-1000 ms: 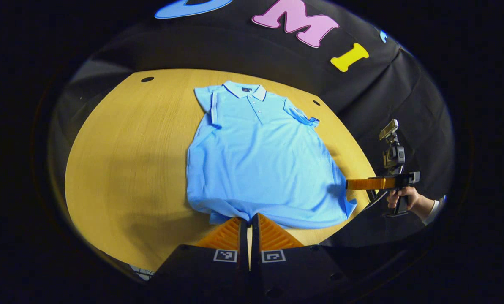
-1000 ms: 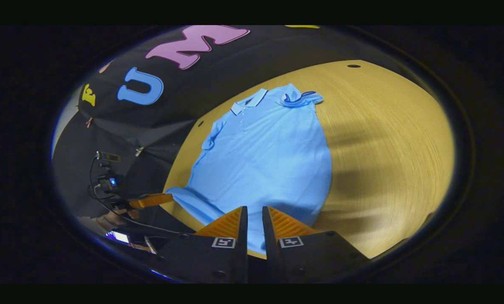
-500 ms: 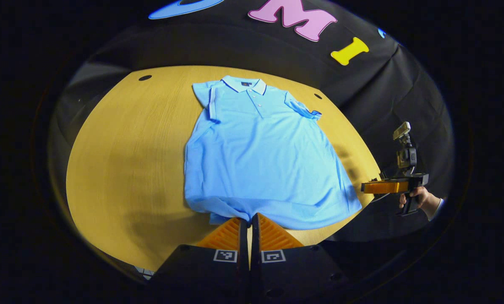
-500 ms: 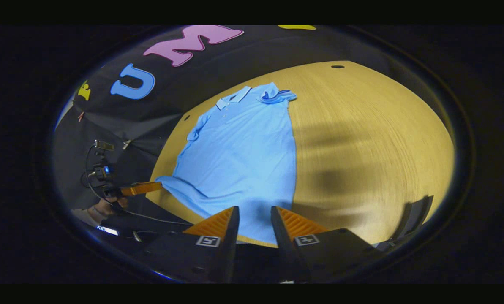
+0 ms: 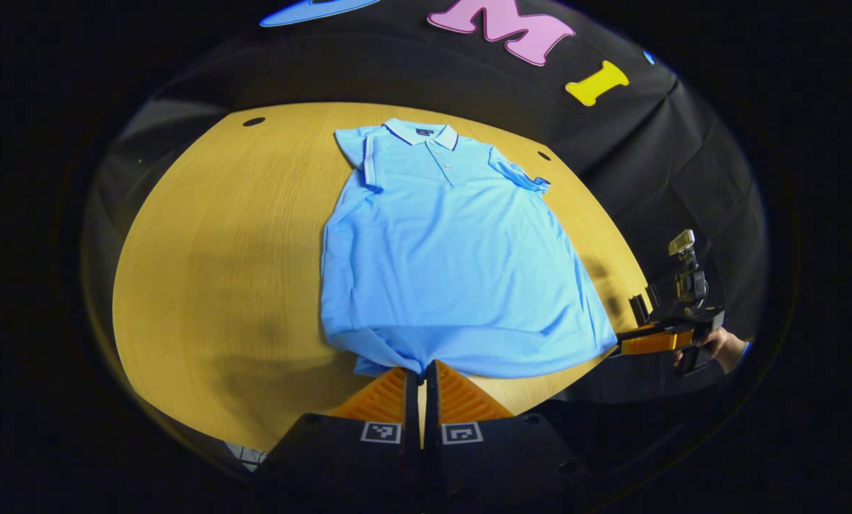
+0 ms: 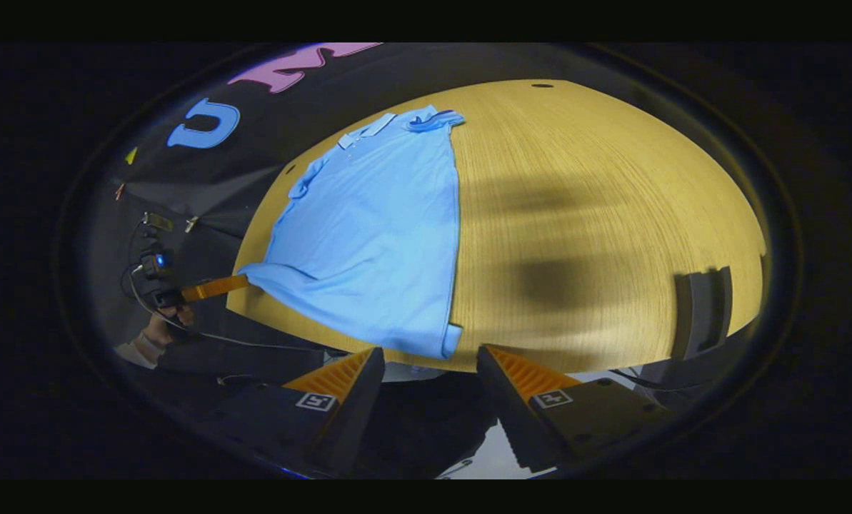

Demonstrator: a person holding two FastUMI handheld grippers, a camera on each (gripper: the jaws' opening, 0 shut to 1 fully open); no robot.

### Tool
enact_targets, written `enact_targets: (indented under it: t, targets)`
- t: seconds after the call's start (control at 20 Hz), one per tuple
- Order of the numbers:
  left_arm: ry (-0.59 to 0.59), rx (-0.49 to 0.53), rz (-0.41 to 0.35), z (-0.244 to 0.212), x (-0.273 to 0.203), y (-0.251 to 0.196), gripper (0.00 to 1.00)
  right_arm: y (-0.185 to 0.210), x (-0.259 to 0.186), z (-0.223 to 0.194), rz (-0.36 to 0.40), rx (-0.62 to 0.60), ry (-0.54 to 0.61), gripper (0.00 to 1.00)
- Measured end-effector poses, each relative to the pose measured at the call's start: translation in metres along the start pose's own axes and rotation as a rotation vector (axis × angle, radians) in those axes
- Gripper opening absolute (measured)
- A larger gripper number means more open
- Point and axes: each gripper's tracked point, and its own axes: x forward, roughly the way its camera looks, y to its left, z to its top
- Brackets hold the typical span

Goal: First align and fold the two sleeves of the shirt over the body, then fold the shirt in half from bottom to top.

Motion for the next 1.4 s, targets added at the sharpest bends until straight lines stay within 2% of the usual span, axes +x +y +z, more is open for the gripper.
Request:
enact_targets:
  t: [0.05, 0.2, 0.25, 0.35, 0.4, 0.45, 0.5, 0.55, 0.65, 0.8, 0.95, 1.05, 1.2, 1.25, 1.4]
  targets:
    - [0.003, 0.003, 0.003, -0.001, 0.000, 0.000, 0.06, 0.005, 0.006, 0.006, 0.012, 0.041, -0.014, 0.80]
    - [0.014, 0.015, 0.008, -0.003, 0.001, 0.000, 0.06, 0.022, 0.019, 0.020, 0.044, 0.082, -0.045, 0.79]
    - [0.017, 0.015, 0.009, -0.005, 0.001, 0.000, 0.06, 0.026, 0.023, 0.024, 0.053, 0.088, -0.054, 0.75]
    - [0.023, 0.013, 0.012, -0.008, 0.001, 0.001, 0.06, 0.037, 0.032, 0.033, 0.073, 0.096, -0.080, 0.80]
    - [0.025, 0.011, 0.016, -0.008, 0.001, 0.003, 0.06, 0.042, 0.036, 0.037, 0.083, 0.095, -0.089, 0.79]
    - [0.027, 0.007, 0.018, -0.009, 0.000, 0.004, 0.06, 0.044, 0.041, 0.040, 0.085, 0.092, -0.097, 0.75]
    - [0.026, 0.003, 0.018, -0.010, -0.001, 0.004, 0.06, 0.039, 0.047, 0.040, 0.063, 0.075, -0.086, 0.80]
    - [0.025, 0.000, 0.018, -0.009, -0.001, 0.005, 0.06, 0.030, 0.052, 0.042, 0.027, 0.060, -0.093, 0.56]
    - [0.022, -0.005, 0.019, -0.008, -0.001, 0.005, 0.06, 0.034, 0.063, 0.042, 0.045, 0.091, -0.072, 0.09]
    - [0.016, -0.016, 0.005, -0.005, -0.001, 0.003, 0.06, 0.036, 0.057, 0.047, 0.090, 0.104, -0.066, 0.14]
    - [0.017, -0.007, 0.000, -0.002, 0.002, 0.003, 0.06, 0.058, 0.059, 0.056, 0.218, 0.166, -0.082, 0.05]
    - [0.005, 0.004, -0.008, 0.004, 0.003, 0.001, 0.06, 0.077, 0.054, 0.072, 0.296, 0.168, -0.105, 0.06]
    - [-0.026, -0.009, -0.036, 0.025, 0.005, -0.005, 0.06, 0.095, 0.050, 0.096, 0.350, 0.137, -0.131, 0.06]
    - [-0.040, -0.010, -0.043, 0.033, 0.005, -0.007, 0.06, 0.098, 0.050, 0.106, 0.362, 0.134, -0.144, 0.03]
    - [-0.088, 0.001, -0.057, 0.064, 0.008, -0.012, 0.06, 0.114, 0.048, 0.143, 0.414, 0.150, -0.194, 0.05]
